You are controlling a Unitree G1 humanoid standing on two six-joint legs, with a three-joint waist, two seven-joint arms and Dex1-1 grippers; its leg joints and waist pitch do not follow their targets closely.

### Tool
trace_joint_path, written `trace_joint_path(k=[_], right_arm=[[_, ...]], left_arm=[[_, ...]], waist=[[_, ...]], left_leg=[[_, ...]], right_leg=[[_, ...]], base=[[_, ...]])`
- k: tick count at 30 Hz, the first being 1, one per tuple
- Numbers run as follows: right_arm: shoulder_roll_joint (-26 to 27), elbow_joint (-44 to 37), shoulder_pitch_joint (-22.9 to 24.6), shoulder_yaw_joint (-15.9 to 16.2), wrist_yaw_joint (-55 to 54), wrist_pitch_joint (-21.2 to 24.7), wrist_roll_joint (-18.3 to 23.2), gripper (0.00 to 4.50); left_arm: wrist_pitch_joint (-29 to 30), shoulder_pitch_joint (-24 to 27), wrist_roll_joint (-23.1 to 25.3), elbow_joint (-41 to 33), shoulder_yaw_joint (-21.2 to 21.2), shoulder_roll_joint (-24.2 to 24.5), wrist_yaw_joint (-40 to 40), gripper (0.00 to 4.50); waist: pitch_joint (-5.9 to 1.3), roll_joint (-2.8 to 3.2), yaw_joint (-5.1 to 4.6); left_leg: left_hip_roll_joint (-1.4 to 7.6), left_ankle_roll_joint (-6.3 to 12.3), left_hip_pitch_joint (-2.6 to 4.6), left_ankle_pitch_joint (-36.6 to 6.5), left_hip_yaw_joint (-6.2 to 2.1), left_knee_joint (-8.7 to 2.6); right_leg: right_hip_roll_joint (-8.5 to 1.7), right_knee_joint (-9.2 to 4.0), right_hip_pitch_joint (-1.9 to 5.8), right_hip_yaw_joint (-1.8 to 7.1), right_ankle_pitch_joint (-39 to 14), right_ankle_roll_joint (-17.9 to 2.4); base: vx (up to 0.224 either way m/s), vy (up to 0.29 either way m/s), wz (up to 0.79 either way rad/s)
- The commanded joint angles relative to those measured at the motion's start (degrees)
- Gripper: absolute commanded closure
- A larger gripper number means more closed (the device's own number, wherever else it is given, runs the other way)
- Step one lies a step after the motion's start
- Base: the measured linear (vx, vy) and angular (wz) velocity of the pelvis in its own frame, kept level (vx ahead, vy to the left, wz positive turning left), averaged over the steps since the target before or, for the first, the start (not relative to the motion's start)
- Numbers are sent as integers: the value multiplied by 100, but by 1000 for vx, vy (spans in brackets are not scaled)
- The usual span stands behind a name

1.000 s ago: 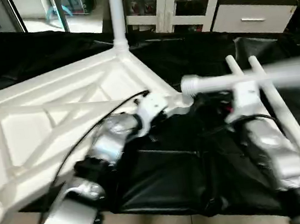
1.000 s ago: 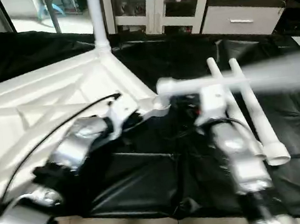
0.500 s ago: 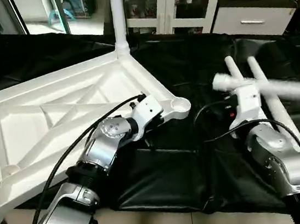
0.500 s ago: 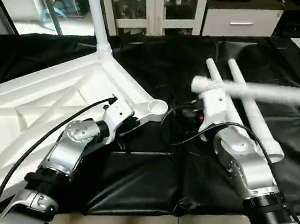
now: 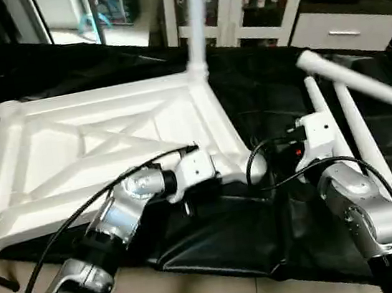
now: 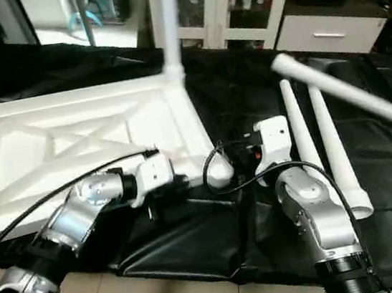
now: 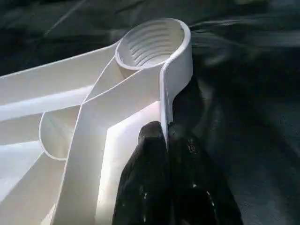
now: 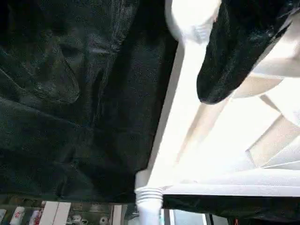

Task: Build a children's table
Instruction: Pick table leg

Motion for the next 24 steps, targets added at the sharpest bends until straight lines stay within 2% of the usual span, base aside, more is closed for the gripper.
trace_joint_path(k=[1,3,9,11,16,19,24], right_arm=[[-14,-163,64,-73,-17,89,-6,9],[5,-186,79,-63,-21,105,-14,9],[39,-190,87,-98,-28,134,-38,9],[48,-203,100,-97,-31,146,-47,9],[74,-244,132,-97,-39,175,-73,9],[85,-269,156,-99,-35,188,-84,9],[92,-283,164,-92,-32,198,-87,9]], left_arm=[[-359,51,-120,-188,-235,-60,-279,450],[-657,66,-70,-162,-302,-19,-313,450],[-1137,58,-50,-112,-273,-3,-423,450],[-1259,68,-91,-120,-277,-4,-463,450],[-1604,3,-69,63,-287,2,-413,450],[-1662,-45,26,179,-245,16,-353,450],[-1725,-79,48,277,-210,32,-313,450]], waist=[[-420,1,-30],[-425,-9,-31],[-451,-10,-24],[-478,-18,-21],[-492,-24,-16],[-491,-24,-15],[-471,-27,-28]], left_leg=[[225,85,102,-1345,-65,-426],[225,86,121,-1358,-42,-420],[225,110,95,-1173,-33,-407],[222,133,93,-1025,-25,-389],[212,204,77,-883,-13,-361],[213,181,86,-957,-9,-358],[212,55,81,-1256,-26,-369]], right_leg=[[-298,-332,321,261,-1629,-897],[-284,-336,293,282,-1654,-863],[-293,-295,313,300,-1469,-854],[-291,-261,326,302,-1282,-902],[-284,-220,338,309,-1044,-991],[-290,-233,336,311,-1201,-980],[-299,-278,321,311,-1706,-834]], base=[[0,0,0],[0,0,0],[0,0,0],[0,0,0],[0,0,0],[0,0,0],[0,0,0]])
